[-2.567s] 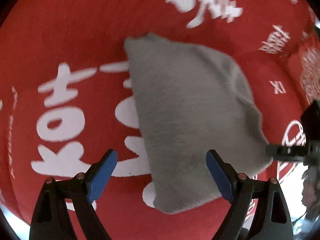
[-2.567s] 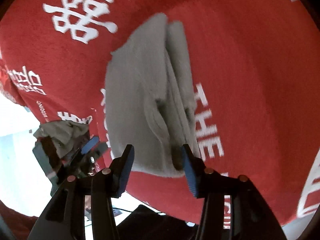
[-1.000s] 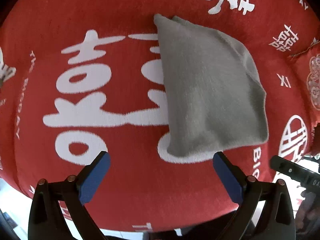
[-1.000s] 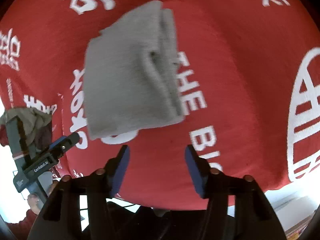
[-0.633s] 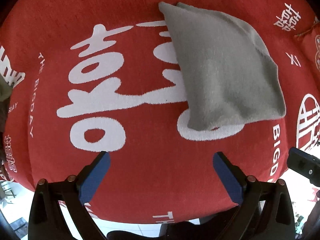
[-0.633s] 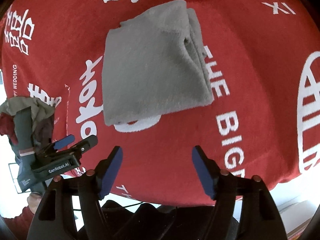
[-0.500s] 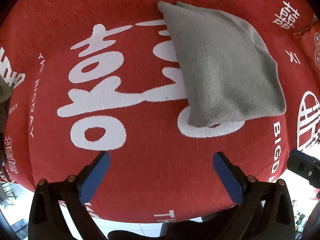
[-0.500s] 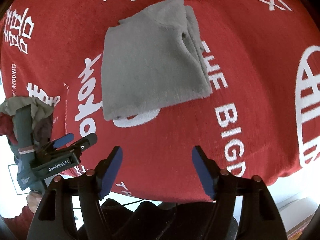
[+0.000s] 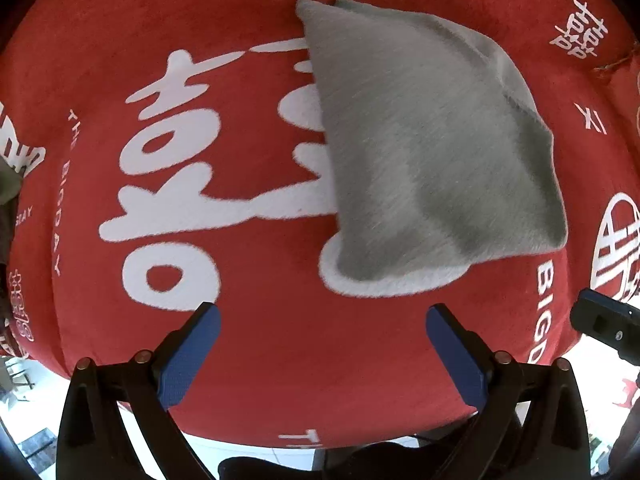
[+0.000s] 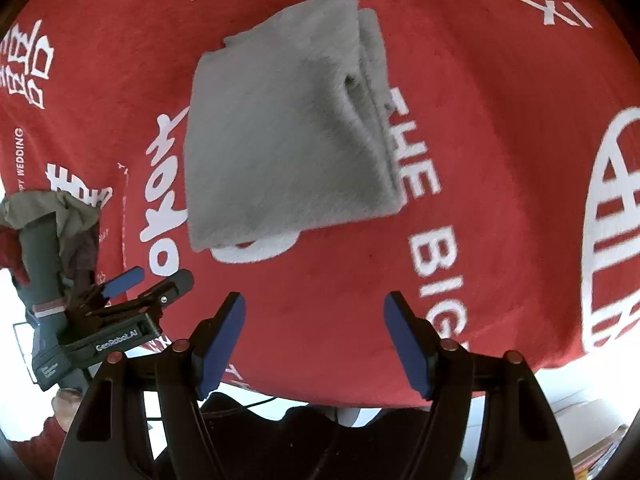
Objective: Fold small clothes
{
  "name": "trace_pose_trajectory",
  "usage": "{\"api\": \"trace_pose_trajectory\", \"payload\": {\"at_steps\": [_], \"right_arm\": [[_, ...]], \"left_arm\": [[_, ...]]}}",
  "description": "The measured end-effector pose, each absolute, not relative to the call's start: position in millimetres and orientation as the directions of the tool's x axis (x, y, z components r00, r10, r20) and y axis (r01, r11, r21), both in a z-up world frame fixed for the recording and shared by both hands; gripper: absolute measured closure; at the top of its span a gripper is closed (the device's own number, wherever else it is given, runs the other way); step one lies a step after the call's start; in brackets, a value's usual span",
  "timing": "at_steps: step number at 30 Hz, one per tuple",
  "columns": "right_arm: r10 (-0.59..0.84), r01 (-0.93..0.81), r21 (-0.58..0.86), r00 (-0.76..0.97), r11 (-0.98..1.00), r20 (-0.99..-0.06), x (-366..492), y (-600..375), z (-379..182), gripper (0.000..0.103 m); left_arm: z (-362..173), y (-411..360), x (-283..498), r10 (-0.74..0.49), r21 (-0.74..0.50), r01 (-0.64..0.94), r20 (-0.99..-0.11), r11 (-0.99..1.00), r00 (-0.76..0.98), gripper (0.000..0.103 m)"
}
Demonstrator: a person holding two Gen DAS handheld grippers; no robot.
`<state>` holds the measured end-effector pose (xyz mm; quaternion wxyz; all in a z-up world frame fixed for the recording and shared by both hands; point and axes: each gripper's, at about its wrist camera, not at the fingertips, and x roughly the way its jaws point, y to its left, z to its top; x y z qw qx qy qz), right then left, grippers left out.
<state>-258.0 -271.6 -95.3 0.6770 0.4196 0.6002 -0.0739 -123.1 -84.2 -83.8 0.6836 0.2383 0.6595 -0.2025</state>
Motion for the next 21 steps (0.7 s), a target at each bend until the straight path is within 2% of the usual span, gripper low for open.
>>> {"api": "trace_pose_trajectory", "payload": {"at_steps": [12,21], "right_arm": [[0.406,0.569,0.512,0.313,0.644,-0.859,-211,-358,-106,0.028],[0.486,0.560,0.602,0.362,0.569,-0.795,-139,-391,-154,0.029]], "left_arm": [[-89,-154,-98,0.048,0.073,0.539,-0.997,0.839,0.060,0.000],[-101,-166,-83,0.062,0.077,0.474,-0.997,0.877,0.048,0.000]]}}
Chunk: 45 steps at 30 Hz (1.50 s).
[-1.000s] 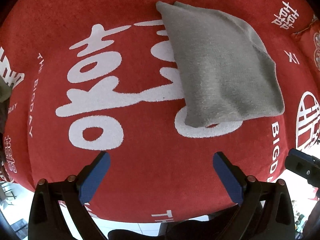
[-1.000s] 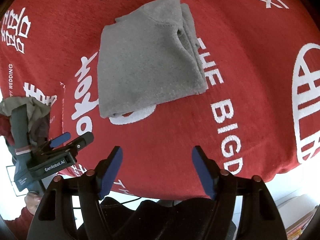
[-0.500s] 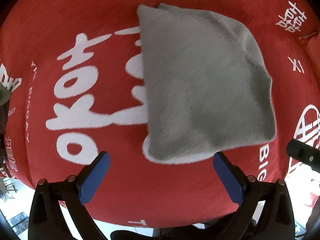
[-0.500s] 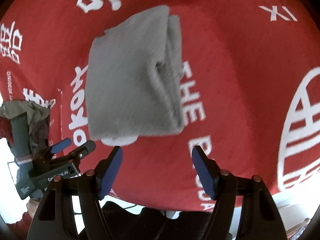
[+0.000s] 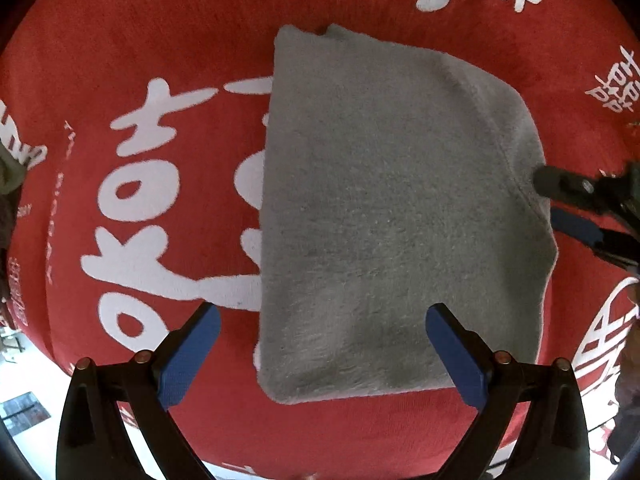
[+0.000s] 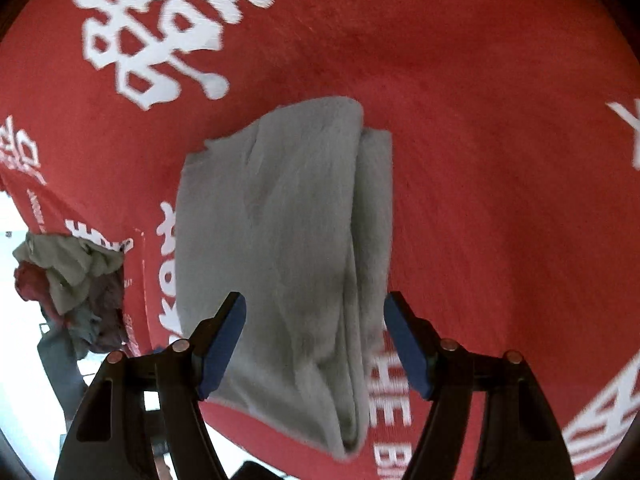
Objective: Fold small clothes
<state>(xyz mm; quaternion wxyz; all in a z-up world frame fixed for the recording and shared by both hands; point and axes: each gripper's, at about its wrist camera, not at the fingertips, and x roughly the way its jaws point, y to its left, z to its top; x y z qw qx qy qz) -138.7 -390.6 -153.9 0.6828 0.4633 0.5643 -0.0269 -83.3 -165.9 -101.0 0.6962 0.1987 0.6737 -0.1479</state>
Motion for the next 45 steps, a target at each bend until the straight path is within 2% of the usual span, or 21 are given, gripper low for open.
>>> {"api": "trace_pose_trajectory", "payload": {"at_steps": [2,3,4,7,12,20,21,24,33,37,45], "right_arm": [[0.519,0.562,0.633,0.374,0.533,-0.769,-131,-393,-162,0.046],[0.523,0.561,0.635,0.372,0.532,-0.767,-130,-393,-163,0.066],[0.514,0.556,0.621,0.359,0.553,-0.779,-128,-392,-163,0.079],[0.491,0.526,0.598,0.346,0.604,-0.800,-131,-391,-159,0.084],[0.488,0.508,0.581,0.319,0.636,-0.812,-134,-391,-164,0.085],[0.513,0.493,0.595,0.307,0.635,-0.802,-149,-394,-147,0.082],[0.509,0.494,0.592,0.306,0.637,-0.804,-151,-395,-145,0.077],[0.498,0.500,0.578,0.298,0.645,-0.814,-157,-396,-140,0.052],[0.476,0.478,0.574,0.320,0.665,-0.819,-161,-395,-132,0.031],[0.469,0.471,0.582,0.345,0.663,-0.813,-163,-395,-127,0.026],[0.462,0.501,0.563,0.323,0.657,-0.826,-170,-400,-130,0.026]], "left_arm": [[-104,-165,-82,0.061,0.072,0.467,-0.997,0.881,0.039,0.000],[-105,-165,-82,0.062,0.071,0.465,-0.997,0.882,0.035,0.000],[-106,-165,-81,0.061,0.068,0.465,-0.998,0.883,0.031,0.000],[-109,-165,-79,0.044,0.042,0.470,-0.999,0.882,0.007,0.000],[-104,-172,-79,0.033,0.037,0.496,-0.999,0.868,0.017,0.000],[-74,-177,-70,-0.125,-0.072,0.499,-0.990,0.864,0.073,0.000],[-70,-177,-69,-0.150,-0.087,0.501,-0.985,0.861,0.087,0.000],[-64,-179,-67,-0.174,-0.086,0.513,-0.977,0.854,0.125,0.000],[-70,-175,-60,-0.102,-0.042,0.437,-0.988,0.899,0.114,0.000],[-70,-169,-58,-0.068,-0.010,0.418,-0.990,0.908,0.123,0.000],[-78,-165,-52,-0.039,0.006,0.407,-0.994,0.914,0.100,0.000]]}}
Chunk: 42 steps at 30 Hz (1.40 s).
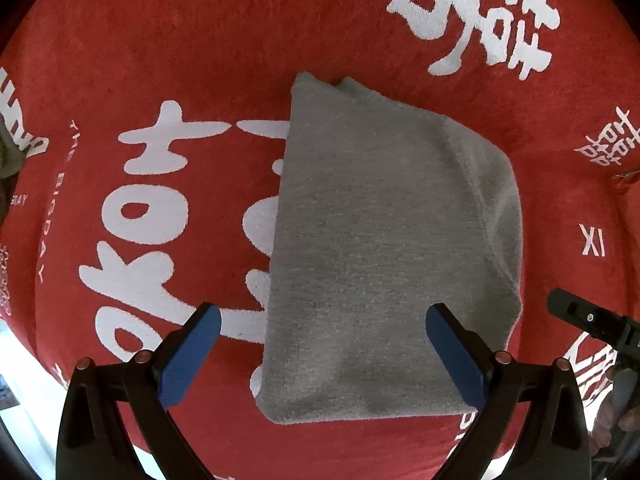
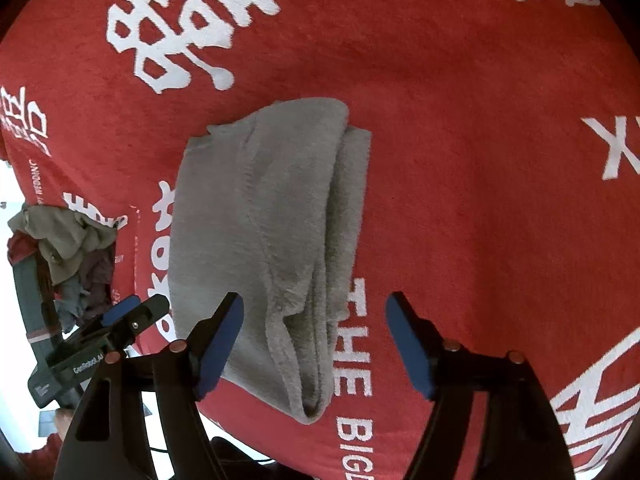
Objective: Fold small clothes
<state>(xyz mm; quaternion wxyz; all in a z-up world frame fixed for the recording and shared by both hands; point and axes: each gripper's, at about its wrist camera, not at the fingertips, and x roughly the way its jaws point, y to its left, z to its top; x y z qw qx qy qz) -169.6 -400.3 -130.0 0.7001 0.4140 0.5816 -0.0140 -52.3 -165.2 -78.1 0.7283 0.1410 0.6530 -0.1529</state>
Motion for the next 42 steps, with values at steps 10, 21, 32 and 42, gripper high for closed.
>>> {"api": "trace_pose_trajectory", "payload": {"at_steps": [10,21,32,42], "right_arm": [[0.467,0.550,0.560,0.315,0.620,-0.827,-179,-409,-141,0.026],[0.477,0.568,0.546,0.282,0.616,-0.832,-176,-422,-157,0.026],[0.492,0.552,0.554,0.274,0.623,-0.826,-164,-423,-166,0.026],[0.525,0.537,0.614,0.330,0.578,-0.784,-155,-437,-176,0.026]], "left_arm": [[-93,-153,-48,0.011,0.042,0.427,-0.997,0.903,0.075,0.000],[-111,-152,-45,0.021,0.035,0.447,-0.999,0.894,0.037,0.000],[-122,-157,-37,0.027,0.033,0.459,-0.999,0.888,0.021,0.000],[-132,-150,-2,-0.181,-0.214,0.483,-0.977,0.849,-0.114,0.000]]}}
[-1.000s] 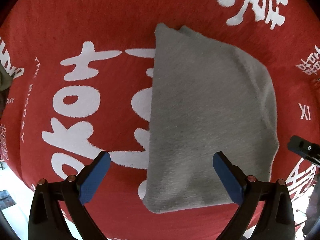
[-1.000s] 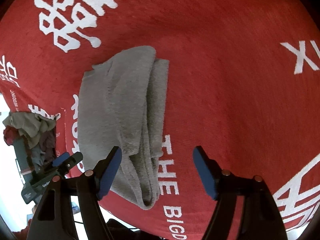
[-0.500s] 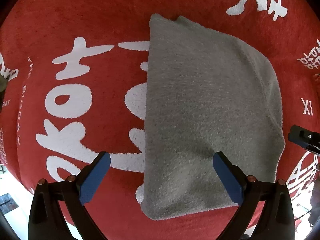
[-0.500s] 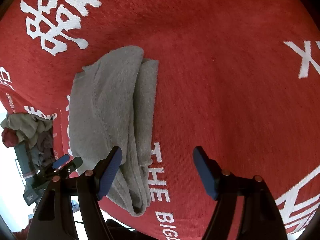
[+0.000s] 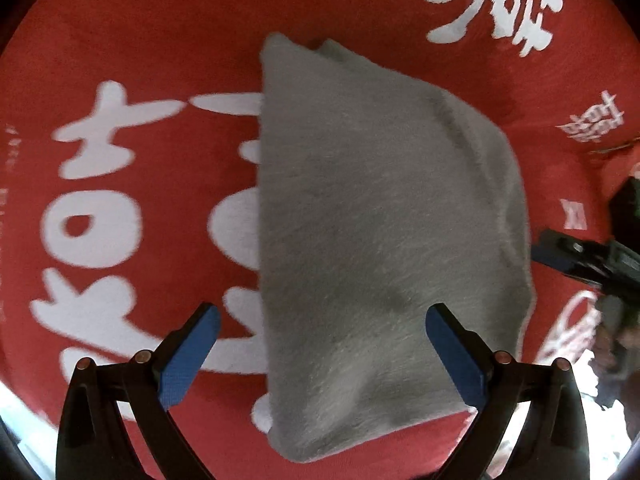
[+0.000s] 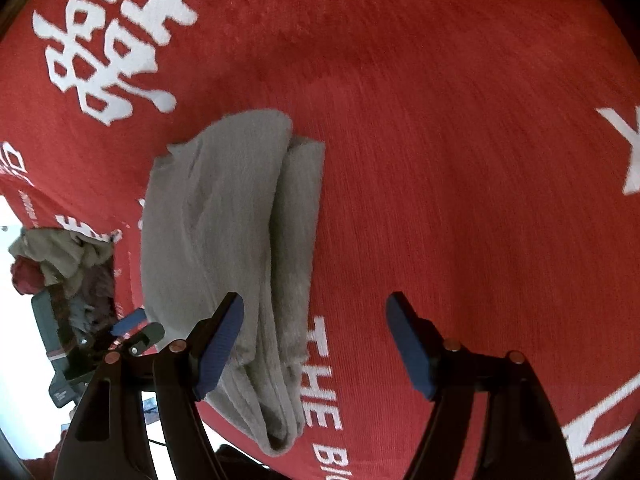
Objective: Fold small clothes
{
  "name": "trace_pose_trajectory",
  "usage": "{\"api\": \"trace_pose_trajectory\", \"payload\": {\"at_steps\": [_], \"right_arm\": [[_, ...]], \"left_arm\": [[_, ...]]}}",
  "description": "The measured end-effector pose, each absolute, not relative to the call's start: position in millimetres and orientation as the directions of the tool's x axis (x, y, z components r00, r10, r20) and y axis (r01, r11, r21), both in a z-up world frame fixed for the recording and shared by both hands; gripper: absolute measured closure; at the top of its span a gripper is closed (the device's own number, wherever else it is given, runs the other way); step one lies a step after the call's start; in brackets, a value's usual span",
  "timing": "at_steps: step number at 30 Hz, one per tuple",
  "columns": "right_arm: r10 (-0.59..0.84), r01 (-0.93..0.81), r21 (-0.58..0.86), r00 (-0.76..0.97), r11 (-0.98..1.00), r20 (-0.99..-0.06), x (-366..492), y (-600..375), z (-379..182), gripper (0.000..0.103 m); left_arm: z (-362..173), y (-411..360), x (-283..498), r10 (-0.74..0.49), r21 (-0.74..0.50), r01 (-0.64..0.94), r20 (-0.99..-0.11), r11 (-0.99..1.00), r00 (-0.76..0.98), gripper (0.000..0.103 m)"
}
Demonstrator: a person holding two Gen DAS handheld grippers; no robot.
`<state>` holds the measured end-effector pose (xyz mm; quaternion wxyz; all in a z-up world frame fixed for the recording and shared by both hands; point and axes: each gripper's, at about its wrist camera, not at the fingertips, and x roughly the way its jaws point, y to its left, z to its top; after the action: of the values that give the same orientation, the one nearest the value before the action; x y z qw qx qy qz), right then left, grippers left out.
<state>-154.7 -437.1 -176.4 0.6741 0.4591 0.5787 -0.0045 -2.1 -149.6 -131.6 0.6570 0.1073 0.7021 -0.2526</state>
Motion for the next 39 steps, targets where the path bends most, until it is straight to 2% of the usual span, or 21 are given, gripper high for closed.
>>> {"api": "trace_pose_trajectory", "payload": {"at_steps": [5,11,18,22,29,31,33,36,39], "right_arm": [[0.608,0.499,0.714,0.391,0.491,-0.691,-141,-448,-195,0.026],[0.712,0.420,0.806,0.401,0.417,-0.577,-121,-445,-215,0.026],[0.765,0.354,0.872,0.437,0.337,-0.473,-103,-444,-216,0.025],[0.793,0.305,0.885,0.406,0.351,-0.454,-94,-433,-217,0.025],[0.795,0.357,0.905,0.468,0.230,-0.387,-98,-432,-236,0.025],[0.786,0.415,0.891,0.482,0.183,-0.386,-102,-436,-239,0.032],[0.780,0.443,0.883,0.493,0.158,-0.386,-113,-440,-235,0.032],[0.778,0.417,0.878,0.460,0.236,-0.428,-131,-439,-223,0.031],[0.796,0.405,0.882,0.437,0.242,-0.419,-138,-437,-228,0.031]], "left_arm": [[-149,-147,8,-0.254,-0.322,0.508,-0.946,0.799,-0.200,0.000],[-157,-144,16,-0.368,-0.463,0.468,-0.885,0.753,-0.284,0.000],[-163,-153,17,-0.366,-0.465,0.481,-0.885,0.743,-0.290,0.000],[-166,-150,14,-0.359,-0.459,0.503,-0.888,0.732,-0.288,0.000],[-165,-158,8,-0.326,-0.412,0.521,-0.911,0.748,-0.252,0.001],[-165,-158,5,-0.321,-0.402,0.513,-0.915,0.758,-0.243,0.001],[-165,-159,4,-0.322,-0.401,0.504,-0.916,0.765,-0.239,0.001],[-166,-152,6,-0.331,-0.409,0.508,-0.912,0.758,-0.241,0.001],[-166,-150,-1,-0.341,-0.416,0.510,-0.909,0.753,-0.239,0.001]]}}
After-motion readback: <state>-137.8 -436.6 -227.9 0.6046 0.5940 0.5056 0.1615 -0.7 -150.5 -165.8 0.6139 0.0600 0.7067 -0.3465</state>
